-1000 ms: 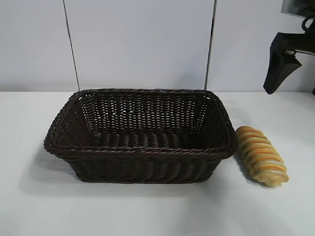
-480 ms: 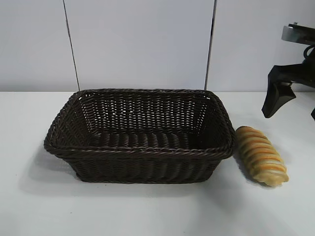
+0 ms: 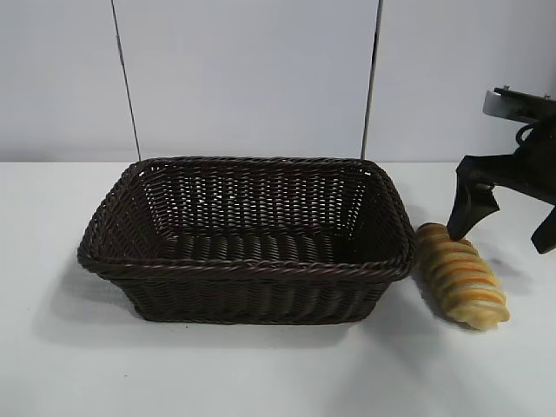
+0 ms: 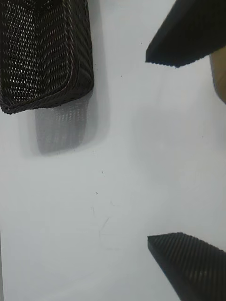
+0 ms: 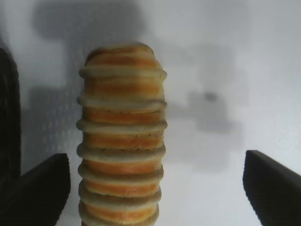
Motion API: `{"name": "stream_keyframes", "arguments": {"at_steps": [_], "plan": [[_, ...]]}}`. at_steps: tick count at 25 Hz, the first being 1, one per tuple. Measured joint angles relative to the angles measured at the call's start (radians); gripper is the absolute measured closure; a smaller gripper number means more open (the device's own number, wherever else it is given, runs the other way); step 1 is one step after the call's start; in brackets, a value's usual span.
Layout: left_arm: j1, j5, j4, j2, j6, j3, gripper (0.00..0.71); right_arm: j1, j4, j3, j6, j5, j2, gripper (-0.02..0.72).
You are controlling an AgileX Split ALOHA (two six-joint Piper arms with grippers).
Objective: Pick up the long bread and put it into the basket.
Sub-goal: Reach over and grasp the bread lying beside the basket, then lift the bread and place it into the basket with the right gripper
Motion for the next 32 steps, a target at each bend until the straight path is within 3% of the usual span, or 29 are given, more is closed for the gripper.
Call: {"name": "stream_keyframes", "arguments": {"at_steps": [2, 6, 9, 15, 27, 32], "plan": [[0.0, -0.001, 0.0, 0.0, 0.0, 0.0, 0.018, 0.029, 0.0, 0.0, 0.0, -0.01, 0.018, 0.078], [0.0, -0.004, 0.0, 0.0, 0.0, 0.0, 0.018, 0.048, -0.001, 0.0, 0.019, -0.024, 0.028, 0.377], [0.0, -0.004, 0.0, 0.0, 0.0, 0.0, 0.018, 0.048, -0.011, 0.0, 0.031, -0.027, 0.028, 0.47], [0.0, -0.004, 0.0, 0.0, 0.0, 0.0, 0.018, 0.048, -0.021, 0.0, 0.034, 0.002, 0.013, 0.505], [0.0, -0.004, 0.0, 0.0, 0.0, 0.0, 0.018, 0.048, -0.05, -0.186, 0.053, 0.257, -0.113, 0.513], [0.0, -0.004, 0.0, 0.0, 0.0, 0.0, 0.018, 0.057, -0.058, -0.242, 0.084, 0.329, -0.113, 0.513]]}}
